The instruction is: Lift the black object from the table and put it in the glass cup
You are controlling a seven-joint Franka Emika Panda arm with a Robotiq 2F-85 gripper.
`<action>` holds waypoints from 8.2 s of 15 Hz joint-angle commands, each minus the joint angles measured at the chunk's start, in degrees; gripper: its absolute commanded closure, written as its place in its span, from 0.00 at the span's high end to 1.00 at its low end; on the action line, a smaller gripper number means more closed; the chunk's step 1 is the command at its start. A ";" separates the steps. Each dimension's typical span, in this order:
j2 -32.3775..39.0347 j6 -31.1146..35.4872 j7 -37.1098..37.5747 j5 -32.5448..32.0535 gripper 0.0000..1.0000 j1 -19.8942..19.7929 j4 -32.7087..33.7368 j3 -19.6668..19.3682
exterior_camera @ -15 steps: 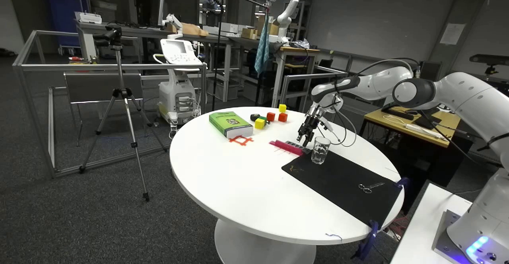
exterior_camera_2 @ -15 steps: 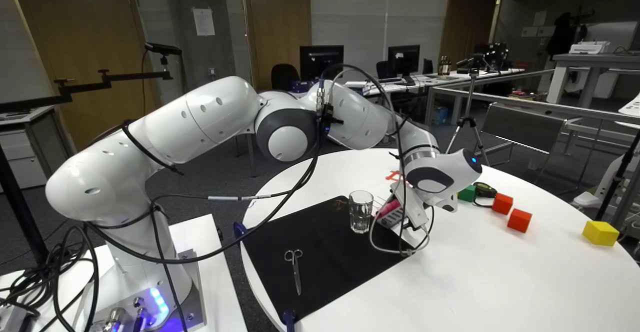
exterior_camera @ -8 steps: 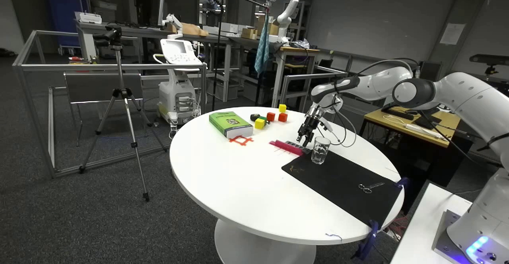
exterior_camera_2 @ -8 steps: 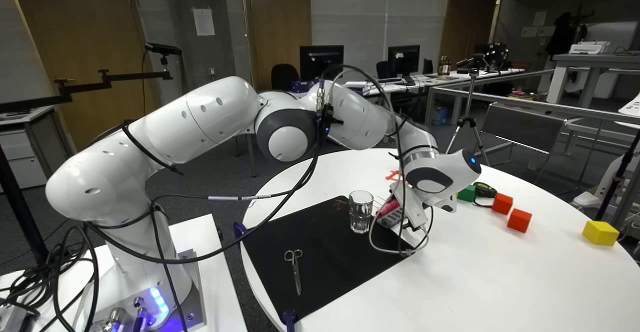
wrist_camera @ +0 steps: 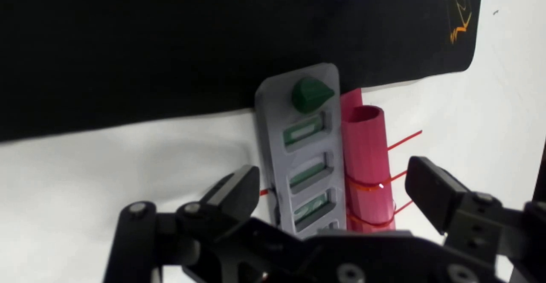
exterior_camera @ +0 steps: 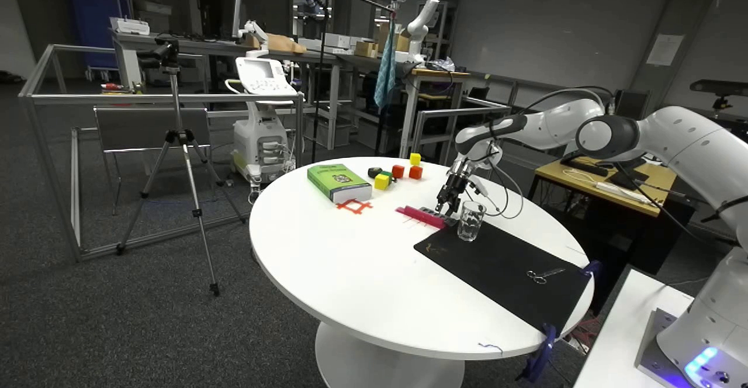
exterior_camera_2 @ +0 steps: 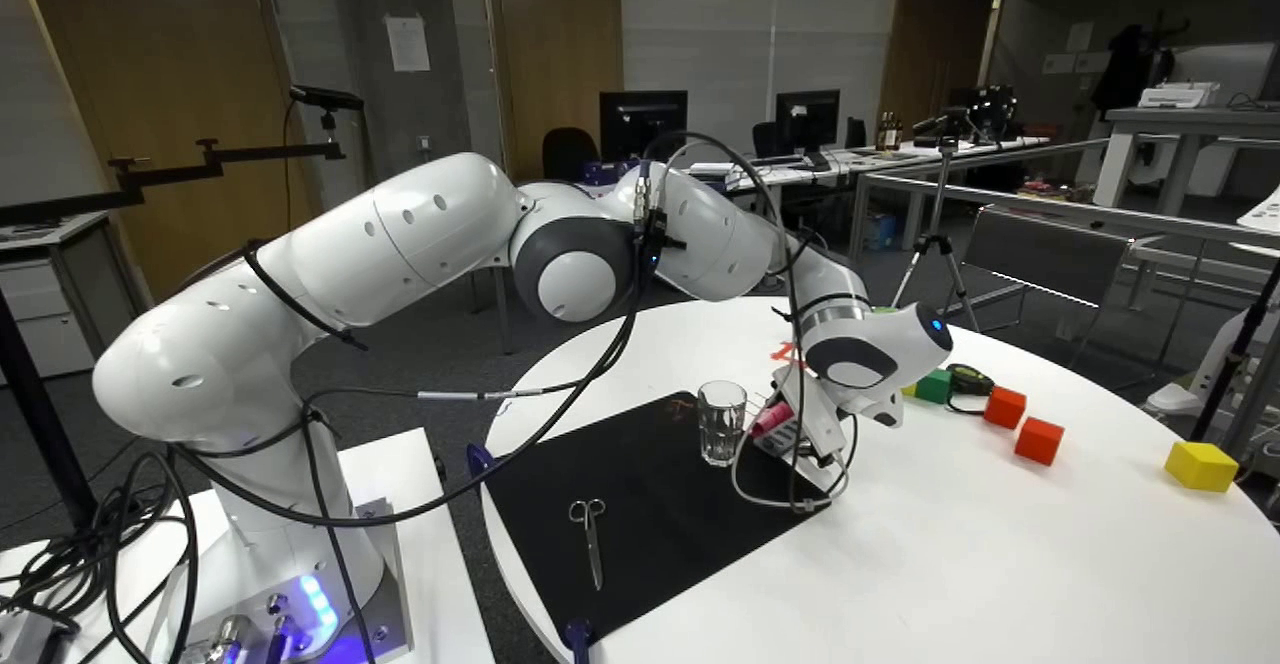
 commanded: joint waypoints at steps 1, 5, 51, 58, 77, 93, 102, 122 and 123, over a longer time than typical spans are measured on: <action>-0.05 0.21 0.96 -1.93 1.00 -0.46 -0.79 1.12; -0.03 0.12 1.27 -2.84 1.00 -0.41 -0.81 1.21; -23.15 23.02 0.13 -1.28 0.30 -1.21 -19.88 2.77; -33.41 31.34 -4.61 0.85 0.30 -1.85 -36.41 4.12; -53.37 49.37 -39.47 37.86 0.30 -3.59 -68.38 9.52; -51.69 59.21 -62.12 56.92 0.30 -1.90 -69.62 9.62; -53.97 61.34 -68.52 65.91 0.30 -0.23 -70.77 10.94; -53.22 56.31 -89.88 83.82 0.30 0.55 -70.47 9.86; -52.85 55.95 -91.50 84.97 0.30 0.52 -70.29 9.53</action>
